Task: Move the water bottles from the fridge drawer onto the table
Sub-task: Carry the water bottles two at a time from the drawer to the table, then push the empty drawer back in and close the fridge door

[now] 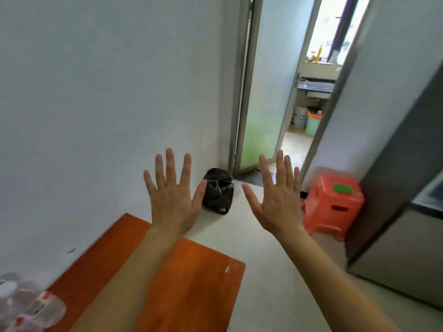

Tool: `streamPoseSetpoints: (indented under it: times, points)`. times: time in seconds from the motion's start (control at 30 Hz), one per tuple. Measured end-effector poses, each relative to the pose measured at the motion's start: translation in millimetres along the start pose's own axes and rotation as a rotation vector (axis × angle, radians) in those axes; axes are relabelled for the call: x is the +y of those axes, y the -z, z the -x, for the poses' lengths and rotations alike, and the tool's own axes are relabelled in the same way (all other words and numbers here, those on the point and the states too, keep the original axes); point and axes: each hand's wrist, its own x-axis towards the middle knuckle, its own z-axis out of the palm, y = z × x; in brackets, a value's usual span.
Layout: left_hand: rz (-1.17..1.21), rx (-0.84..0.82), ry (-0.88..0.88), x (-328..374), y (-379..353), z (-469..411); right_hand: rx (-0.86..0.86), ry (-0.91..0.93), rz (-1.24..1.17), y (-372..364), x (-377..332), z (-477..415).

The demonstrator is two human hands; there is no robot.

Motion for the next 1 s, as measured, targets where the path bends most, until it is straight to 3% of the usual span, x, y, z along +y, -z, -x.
streamPoseSetpoints:
  times: [0.23,0.4,0.67,0.87,1.0]
  points:
    - [0.213,0.010,-0.393,219,-7,6,0.150,-0.372,0.143,113,187,76]
    - [0.309,-0.031,-0.565,364,-21,51,0.176,-0.559,0.212,170,301,156]
    - [0.354,-0.184,-0.671,578,-49,122,0.125,-0.705,0.273,243,479,249]
    - [0.313,-0.254,-0.688,663,-93,125,0.080,-0.776,0.246,251,571,252]
    - [0.397,-0.361,-0.602,711,-139,110,0.015,-0.844,0.208,226,627,244]
